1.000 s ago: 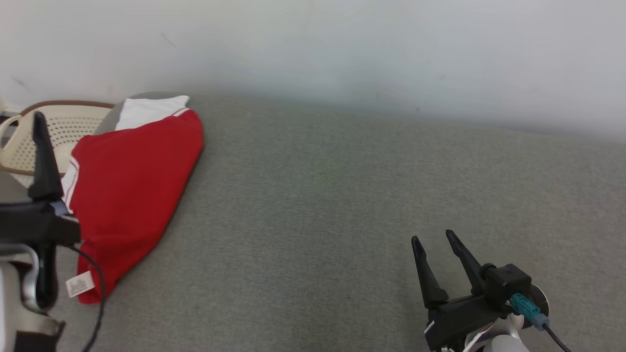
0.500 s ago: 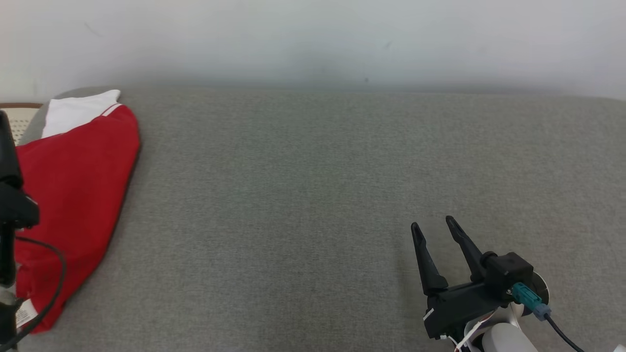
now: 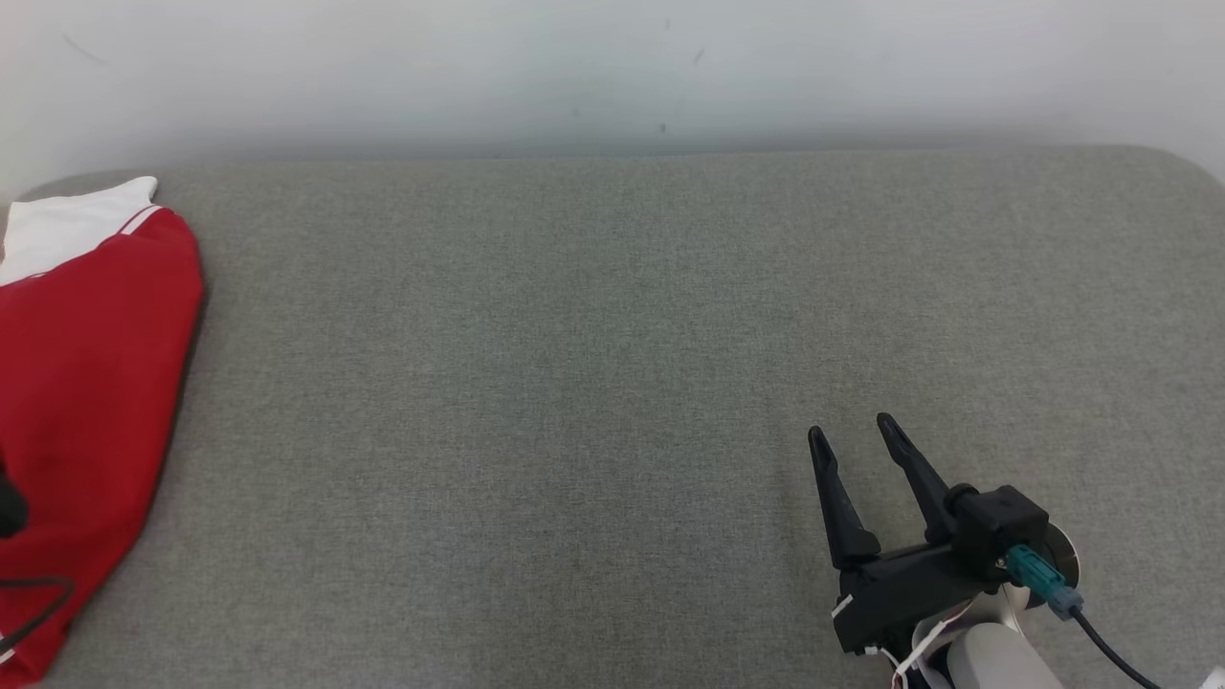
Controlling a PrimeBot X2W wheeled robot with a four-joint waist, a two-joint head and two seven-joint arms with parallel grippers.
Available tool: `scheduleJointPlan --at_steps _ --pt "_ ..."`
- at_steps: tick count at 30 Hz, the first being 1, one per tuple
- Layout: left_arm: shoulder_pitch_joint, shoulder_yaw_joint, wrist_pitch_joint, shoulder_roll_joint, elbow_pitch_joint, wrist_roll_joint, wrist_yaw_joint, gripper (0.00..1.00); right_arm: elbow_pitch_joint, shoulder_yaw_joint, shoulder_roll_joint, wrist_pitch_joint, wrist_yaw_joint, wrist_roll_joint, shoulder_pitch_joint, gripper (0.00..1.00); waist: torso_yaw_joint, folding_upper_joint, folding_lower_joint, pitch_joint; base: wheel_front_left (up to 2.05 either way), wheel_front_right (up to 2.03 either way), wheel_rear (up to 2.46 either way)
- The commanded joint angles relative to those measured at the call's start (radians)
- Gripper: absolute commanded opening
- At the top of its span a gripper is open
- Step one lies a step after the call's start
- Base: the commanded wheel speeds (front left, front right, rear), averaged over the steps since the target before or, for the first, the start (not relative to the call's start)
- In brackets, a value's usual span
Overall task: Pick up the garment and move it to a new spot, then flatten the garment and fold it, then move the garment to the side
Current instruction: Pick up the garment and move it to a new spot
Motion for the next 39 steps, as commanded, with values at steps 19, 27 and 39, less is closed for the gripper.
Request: scheduleJointPlan --at_steps 19,27,39 --pt "-0.038 -0.033 0.122 0.030 0.280 -0.041 -0.032 1.00 -0.016 -0.002 -0.014 0.002 0.000 -0.017 -0.030 1.00 -0.058 -0.0001 -0.0001 0.075 0.00 0.00 0.00" --pt "-0.065 -0.087 0.191 0.040 0.319 -0.011 -0.042 1.00 -0.027 -0.004 -0.022 0.005 0.000 -0.020 -0.045 1.00 -0.066 -0.0001 -0.0001 0.108 0.00 0.00 0.00" --pt "-0.109 -0.138 0.045 0.072 0.270 0.023 -0.031 0.00 -0.026 -0.015 -0.017 0.007 0.000 -0.019 -0.035 1.00 -0.058 -0.0001 -0.0001 0.093 0.00 0.00 0.00"
